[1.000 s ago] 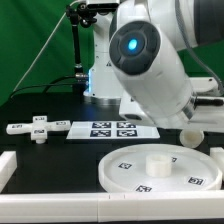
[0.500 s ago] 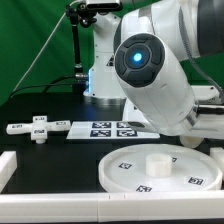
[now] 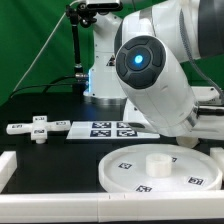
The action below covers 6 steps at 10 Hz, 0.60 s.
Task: Assemble round table
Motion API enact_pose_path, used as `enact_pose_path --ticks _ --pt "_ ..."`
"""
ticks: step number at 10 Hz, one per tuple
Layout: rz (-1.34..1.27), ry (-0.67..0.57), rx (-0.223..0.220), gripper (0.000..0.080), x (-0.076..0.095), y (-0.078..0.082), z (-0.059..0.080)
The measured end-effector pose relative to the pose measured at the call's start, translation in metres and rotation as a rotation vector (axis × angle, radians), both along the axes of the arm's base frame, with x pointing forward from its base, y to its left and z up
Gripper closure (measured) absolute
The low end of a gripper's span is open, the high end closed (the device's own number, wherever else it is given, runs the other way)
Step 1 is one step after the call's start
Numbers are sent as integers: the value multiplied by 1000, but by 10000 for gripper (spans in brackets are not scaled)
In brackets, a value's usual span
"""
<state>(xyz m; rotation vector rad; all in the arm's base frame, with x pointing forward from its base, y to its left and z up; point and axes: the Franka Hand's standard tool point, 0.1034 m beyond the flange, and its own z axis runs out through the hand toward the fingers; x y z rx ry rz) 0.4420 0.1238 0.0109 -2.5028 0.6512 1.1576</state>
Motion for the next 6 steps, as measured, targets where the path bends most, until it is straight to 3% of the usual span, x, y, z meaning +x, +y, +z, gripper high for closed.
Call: enact_pose_path --ticks 3,4,6 --pt "4 -6 6 392 1 -3 1" --pt "15 -14 25 392 3 -10 8" --pt "40 -6 83 392 16 -26 41"
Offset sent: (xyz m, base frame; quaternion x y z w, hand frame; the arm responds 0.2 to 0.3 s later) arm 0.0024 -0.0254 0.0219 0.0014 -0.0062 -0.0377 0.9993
